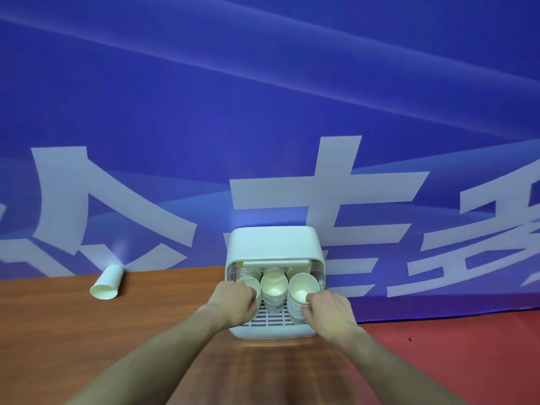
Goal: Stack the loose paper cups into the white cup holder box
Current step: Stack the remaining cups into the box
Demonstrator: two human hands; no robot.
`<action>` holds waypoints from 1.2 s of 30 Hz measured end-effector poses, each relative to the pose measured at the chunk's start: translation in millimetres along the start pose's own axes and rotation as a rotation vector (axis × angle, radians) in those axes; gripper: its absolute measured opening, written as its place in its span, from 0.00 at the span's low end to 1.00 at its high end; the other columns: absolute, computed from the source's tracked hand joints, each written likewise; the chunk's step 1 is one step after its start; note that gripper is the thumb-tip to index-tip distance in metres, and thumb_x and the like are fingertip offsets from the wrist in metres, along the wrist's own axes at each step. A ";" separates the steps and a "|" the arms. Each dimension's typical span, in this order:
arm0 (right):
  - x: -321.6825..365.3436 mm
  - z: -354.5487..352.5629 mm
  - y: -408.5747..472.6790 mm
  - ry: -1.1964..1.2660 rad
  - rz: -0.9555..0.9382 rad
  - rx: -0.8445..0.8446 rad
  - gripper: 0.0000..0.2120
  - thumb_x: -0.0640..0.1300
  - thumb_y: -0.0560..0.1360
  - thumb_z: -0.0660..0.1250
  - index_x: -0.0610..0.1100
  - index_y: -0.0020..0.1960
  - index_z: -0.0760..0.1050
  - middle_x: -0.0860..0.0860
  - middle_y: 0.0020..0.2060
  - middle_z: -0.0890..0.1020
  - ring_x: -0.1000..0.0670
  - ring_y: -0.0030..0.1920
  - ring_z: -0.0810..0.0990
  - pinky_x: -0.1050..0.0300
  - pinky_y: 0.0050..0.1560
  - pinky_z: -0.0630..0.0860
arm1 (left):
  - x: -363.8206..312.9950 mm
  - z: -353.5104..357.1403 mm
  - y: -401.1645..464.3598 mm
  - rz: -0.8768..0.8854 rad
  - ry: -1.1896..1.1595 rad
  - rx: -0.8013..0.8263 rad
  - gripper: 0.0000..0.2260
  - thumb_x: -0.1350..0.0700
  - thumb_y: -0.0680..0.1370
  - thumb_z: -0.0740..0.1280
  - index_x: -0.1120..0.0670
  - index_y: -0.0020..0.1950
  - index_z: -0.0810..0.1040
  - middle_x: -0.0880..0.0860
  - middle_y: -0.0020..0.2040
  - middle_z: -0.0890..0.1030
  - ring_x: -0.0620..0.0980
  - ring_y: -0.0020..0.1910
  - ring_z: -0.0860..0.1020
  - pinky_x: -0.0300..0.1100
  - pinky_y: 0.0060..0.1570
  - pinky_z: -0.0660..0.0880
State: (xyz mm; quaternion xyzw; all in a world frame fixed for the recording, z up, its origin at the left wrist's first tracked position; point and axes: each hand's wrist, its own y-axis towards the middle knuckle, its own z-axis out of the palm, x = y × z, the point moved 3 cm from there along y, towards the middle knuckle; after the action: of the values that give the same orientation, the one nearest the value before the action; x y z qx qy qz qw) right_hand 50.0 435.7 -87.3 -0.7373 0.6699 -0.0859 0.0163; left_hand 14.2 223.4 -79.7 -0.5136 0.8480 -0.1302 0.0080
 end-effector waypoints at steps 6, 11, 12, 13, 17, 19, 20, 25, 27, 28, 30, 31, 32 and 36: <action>13.3 -21.3 7.3 0.009 -0.026 -0.140 0.15 0.58 0.76 0.56 0.49 0.57 0.68 0.48 0.44 0.83 0.43 0.45 0.81 0.52 0.39 0.66 | 30.3 0.3 -12.0 -0.064 0.029 0.017 0.14 0.49 0.79 0.56 0.53 0.51 0.79 0.55 0.50 0.82 0.59 0.49 0.80 0.45 0.42 0.68; 62.4 -44.6 24.1 0.007 -0.147 -0.160 0.15 0.57 0.76 0.56 0.49 0.55 0.72 0.48 0.47 0.83 0.42 0.49 0.81 0.52 0.45 0.73 | 64.3 -4.2 -36.6 -0.149 -0.011 -0.016 0.13 0.50 0.78 0.56 0.52 0.48 0.79 0.54 0.50 0.83 0.59 0.49 0.80 0.44 0.43 0.70; 77.3 -47.2 26.5 0.008 -0.177 -0.153 0.15 0.58 0.76 0.57 0.49 0.54 0.73 0.48 0.48 0.83 0.42 0.49 0.81 0.52 0.44 0.72 | 72.8 -2.7 -44.7 -0.169 -0.014 -0.021 0.13 0.50 0.78 0.56 0.53 0.49 0.79 0.54 0.50 0.83 0.59 0.49 0.80 0.44 0.43 0.70; 91.6 -49.1 28.4 0.007 -0.211 -0.149 0.15 0.58 0.76 0.57 0.49 0.54 0.73 0.48 0.47 0.83 0.42 0.49 0.81 0.52 0.43 0.72 | 81.1 -0.4 -52.5 -0.189 -0.016 -0.027 0.13 0.50 0.78 0.57 0.53 0.49 0.80 0.55 0.51 0.83 0.59 0.49 0.80 0.44 0.43 0.71; 158.3 -47.9 29.5 -0.018 -0.354 -0.151 0.14 0.56 0.76 0.57 0.48 0.52 0.73 0.48 0.46 0.82 0.42 0.49 0.80 0.53 0.41 0.67 | 122.8 17.8 -95.4 -0.281 -0.046 -0.031 0.16 0.48 0.78 0.57 0.53 0.53 0.81 0.54 0.53 0.82 0.59 0.53 0.80 0.45 0.49 0.73; 192.4 -41.5 29.0 -0.049 -0.410 -0.150 0.15 0.57 0.76 0.56 0.47 0.51 0.72 0.47 0.45 0.81 0.41 0.48 0.80 0.52 0.42 0.70 | 147.5 29.2 -121.2 -0.336 -0.065 -0.017 0.16 0.47 0.78 0.57 0.52 0.54 0.80 0.54 0.54 0.82 0.58 0.54 0.80 0.45 0.50 0.73; 208.2 -37.5 29.0 -0.064 -0.429 -0.141 0.15 0.57 0.76 0.56 0.47 0.51 0.72 0.46 0.44 0.81 0.41 0.48 0.80 0.52 0.44 0.71 | 160.0 34.8 -134.3 -0.364 -0.075 -0.013 0.16 0.46 0.78 0.57 0.52 0.55 0.80 0.53 0.54 0.81 0.57 0.54 0.79 0.45 0.50 0.73; 285.6 -20.8 34.1 -0.099 -0.508 -0.065 0.16 0.58 0.77 0.55 0.47 0.52 0.73 0.46 0.47 0.82 0.40 0.49 0.81 0.50 0.46 0.73 | 224.6 64.2 -197.0 -0.519 -0.154 0.018 0.16 0.44 0.77 0.57 0.48 0.57 0.79 0.52 0.55 0.81 0.56 0.55 0.79 0.45 0.52 0.74; 314.8 -16.3 37.7 -0.113 -0.533 -0.043 0.16 0.58 0.76 0.56 0.48 0.52 0.73 0.46 0.47 0.82 0.40 0.50 0.80 0.50 0.46 0.72 | 247.8 72.2 -218.4 -0.574 -0.181 0.017 0.17 0.44 0.77 0.58 0.48 0.59 0.78 0.52 0.55 0.81 0.56 0.55 0.79 0.44 0.52 0.74; 328.6 -14.1 39.9 -0.120 -0.546 -0.033 0.16 0.58 0.76 0.56 0.48 0.52 0.73 0.47 0.47 0.82 0.40 0.50 0.80 0.50 0.47 0.72 | 259.4 75.8 -228.3 -0.600 -0.193 0.016 0.17 0.43 0.77 0.58 0.47 0.60 0.78 0.52 0.55 0.81 0.56 0.56 0.79 0.44 0.52 0.73; 357.9 -9.7 46.5 -0.126 -0.569 -0.017 0.16 0.58 0.76 0.56 0.48 0.53 0.74 0.47 0.47 0.83 0.41 0.50 0.80 0.50 0.48 0.73 | 285.9 85.3 -247.5 -0.651 -0.219 0.010 0.17 0.43 0.77 0.58 0.47 0.60 0.78 0.52 0.56 0.81 0.56 0.56 0.79 0.43 0.51 0.73; 369.3 -8.6 49.8 -0.125 -0.575 -0.013 0.16 0.59 0.76 0.56 0.48 0.52 0.74 0.48 0.47 0.83 0.41 0.50 0.80 0.51 0.48 0.73 | 297.9 89.9 -254.7 -0.675 -0.231 0.010 0.17 0.43 0.77 0.58 0.47 0.60 0.78 0.52 0.56 0.81 0.55 0.56 0.79 0.43 0.51 0.73; 383.3 -6.5 54.4 -0.126 -0.579 -0.007 0.16 0.59 0.76 0.56 0.48 0.52 0.73 0.48 0.47 0.83 0.42 0.50 0.80 0.51 0.48 0.73 | 311.9 96.0 -262.7 -0.702 -0.248 0.007 0.17 0.42 0.77 0.58 0.47 0.60 0.78 0.52 0.56 0.81 0.55 0.55 0.79 0.43 0.51 0.73; 426.2 4.5 75.4 -0.134 -0.571 0.038 0.15 0.59 0.76 0.56 0.48 0.51 0.73 0.47 0.48 0.82 0.42 0.51 0.80 0.51 0.49 0.73 | 354.9 117.7 -278.8 -0.785 -0.316 -0.021 0.18 0.40 0.76 0.58 0.45 0.60 0.77 0.52 0.55 0.81 0.55 0.54 0.80 0.43 0.51 0.74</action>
State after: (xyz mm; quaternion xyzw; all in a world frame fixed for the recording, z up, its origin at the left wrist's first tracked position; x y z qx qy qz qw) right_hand 13.8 5.4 -57.6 -0.8995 0.4312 -0.0507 0.0494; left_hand 106.2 -233.8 -86.9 -0.8114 0.5776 -0.0342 0.0823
